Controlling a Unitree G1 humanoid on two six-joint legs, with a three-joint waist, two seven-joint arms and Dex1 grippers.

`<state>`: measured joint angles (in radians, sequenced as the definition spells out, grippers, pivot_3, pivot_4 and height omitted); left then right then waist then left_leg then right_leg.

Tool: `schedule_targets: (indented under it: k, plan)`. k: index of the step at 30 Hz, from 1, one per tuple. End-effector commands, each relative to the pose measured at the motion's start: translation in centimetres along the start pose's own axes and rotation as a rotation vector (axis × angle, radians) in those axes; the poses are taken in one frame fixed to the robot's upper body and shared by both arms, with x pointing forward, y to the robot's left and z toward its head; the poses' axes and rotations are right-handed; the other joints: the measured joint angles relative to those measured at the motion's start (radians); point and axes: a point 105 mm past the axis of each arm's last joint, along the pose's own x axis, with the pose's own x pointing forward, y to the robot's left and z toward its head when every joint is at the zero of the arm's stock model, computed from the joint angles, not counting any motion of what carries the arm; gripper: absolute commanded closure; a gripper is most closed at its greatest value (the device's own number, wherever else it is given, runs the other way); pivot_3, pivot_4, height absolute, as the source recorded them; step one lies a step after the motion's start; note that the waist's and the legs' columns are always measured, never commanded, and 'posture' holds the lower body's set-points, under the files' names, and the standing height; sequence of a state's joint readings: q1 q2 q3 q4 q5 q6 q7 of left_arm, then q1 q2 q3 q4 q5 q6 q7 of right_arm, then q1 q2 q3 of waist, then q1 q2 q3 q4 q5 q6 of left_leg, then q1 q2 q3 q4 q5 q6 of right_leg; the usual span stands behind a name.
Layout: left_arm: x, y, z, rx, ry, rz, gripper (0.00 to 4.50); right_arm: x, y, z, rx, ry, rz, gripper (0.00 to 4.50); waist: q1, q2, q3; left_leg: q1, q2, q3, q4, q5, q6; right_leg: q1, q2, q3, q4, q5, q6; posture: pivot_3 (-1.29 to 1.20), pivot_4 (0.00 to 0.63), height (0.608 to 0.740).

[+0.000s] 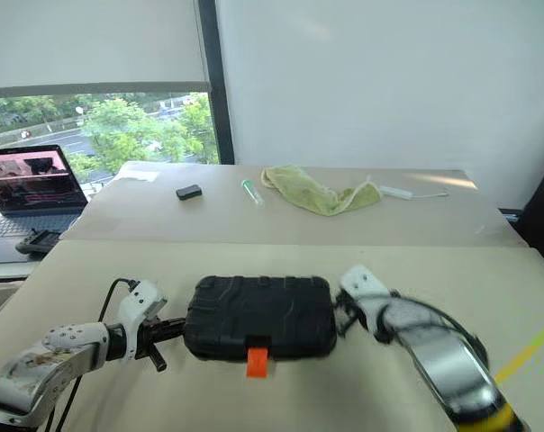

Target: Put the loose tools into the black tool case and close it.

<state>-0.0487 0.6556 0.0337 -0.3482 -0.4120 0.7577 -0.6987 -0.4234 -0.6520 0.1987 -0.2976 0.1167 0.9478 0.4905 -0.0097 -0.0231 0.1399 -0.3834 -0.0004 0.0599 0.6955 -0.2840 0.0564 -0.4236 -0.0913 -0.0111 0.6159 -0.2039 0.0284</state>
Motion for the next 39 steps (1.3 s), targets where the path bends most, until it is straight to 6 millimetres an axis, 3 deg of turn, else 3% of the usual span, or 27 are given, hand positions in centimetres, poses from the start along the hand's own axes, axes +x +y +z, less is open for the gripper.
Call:
schedule_targets:
  k: [1,5,11,15,16,18,21,25,28,33,36,39]
  plan:
    - [1.2,-1.4,0.2,-0.001,-0.053,-0.057,4.45,1.7,0.9,1.6,-0.085,-0.062,0.058,4.5,0.012,0.0,0.0,0.0,0.0,-0.001,0.0,0.0,0.0,0.0,-0.001,-0.002,0.001,0.0,0.0,0.0,0.15,0.74]
    - [1.0,-0.2,-1.6,-0.014,-0.03,-0.012,4.45,2.3,-0.3,0.7,-0.095,-0.026,0.05,4.5,0.016,0.001,-0.001,-0.001,0.0,0.0,-0.001,0.0,0.0,0.0,-0.001,-0.002,0.0,0.0,0.0,0.0,0.15,0.74]
    - [-1.3,6.8,-2.6,-0.012,-0.042,0.252,4.45,-0.2,-1.4,-1.4,-0.077,0.026,0.01,4.5,0.021,0.002,-0.002,0.001,0.0,-0.001,0.0,0.0,0.0,0.001,-0.002,-0.002,0.001,0.0,0.0,0.0,0.15,0.74]
    - [-2.8,11.4,0.7,-0.013,-0.158,0.416,4.45,-2.7,-1.9,-1.8,-0.065,0.022,-0.058,4.5,0.018,0.002,-0.001,0.001,0.001,-0.001,0.0,0.001,-0.001,0.0,-0.002,-0.002,0.003,0.001,-0.002,0.0,0.15,0.74]
    - [-2.9,11.5,2.7,-0.023,-0.228,0.379,4.45,-3.5,-1.9,-1.6,-0.038,-0.001,-0.069,4.5,0.016,0.002,-0.001,0.001,0.002,-0.001,0.0,0.001,-0.001,-0.001,-0.001,-0.002,0.004,0.001,-0.002,0.0,0.15,0.74]
    - [-2.7,9.9,6.7,-0.021,-0.344,0.209,4.45,-5.0,-1.1,-0.6,0.025,-0.087,-0.047,4.5,0.012,0.0,-0.001,-0.001,0.002,-0.001,0.0,0.001,-0.001,-0.003,0.0,-0.002,0.005,0.001,-0.002,0.0,0.15,0.74]
    - [-2.2,4.9,11.4,0.001,-0.41,-0.152,4.45,-7.7,2.3,1.4,0.109,-0.28,0.088,4.5,0.024,-0.001,0.0,-0.006,0.001,-0.002,0.001,0.001,-0.001,-0.005,-0.001,-0.004,0.005,0.0,0.0,0.0,0.15,0.74]
    - [-0.8,-0.5,13.2,0.086,-0.331,-0.424,4.45,-10.1,6.2,2.5,0.255,-0.425,0.23,4.5,0.021,-0.001,0.0,-0.009,-0.001,-0.006,0.001,0.0,0.0,-0.004,-0.002,-0.003,0.006,-0.002,0.004,0.0,0.15,0.74]
    - [1.6,-3.4,13.4,0.15,-0.254,-0.532,4.45,-10.4,8.5,2.4,0.293,-0.423,0.294,4.5,0.018,-0.001,0.0,-0.007,-0.002,-0.004,0.001,-0.003,0.005,0.001,-0.002,-0.002,-0.003,-0.001,0.007,0.0,0.15,0.74]
    - [4.9,-4.9,11.1,0.264,-0.071,-0.595,4.45,-9.2,11.7,3.2,0.345,-0.422,0.394,4.5,0.01,-0.002,0.0,-0.005,-0.003,-0.002,0.003,-0.002,0.004,0.0,0.0,-0.001,-0.003,-0.001,0.006,0.0,0.15,0.74]
    - [5.6,-4.9,9.4,0.289,0.027,-0.616,4.5,-8.5,13.0,2.8,0.328,-0.382,0.434,3.78,0.005,-0.002,0.0,-0.003,-0.002,-0.002,0.0,-0.001,0.001,0.0,0.001,0.001,-0.001,-0.002,0.004,0.0,0.15,0.74]
    - [6.0,-4.5,8.0,0.322,0.093,-0.607,4.5,-7.6,13.1,2.0,0.37,-0.333,0.43,2.91,0.006,-0.002,0.0,-0.003,-0.002,-0.003,0.001,-0.001,0.001,0.0,0.001,-0.001,-0.001,-0.002,0.004,0.0,0.15,0.74]
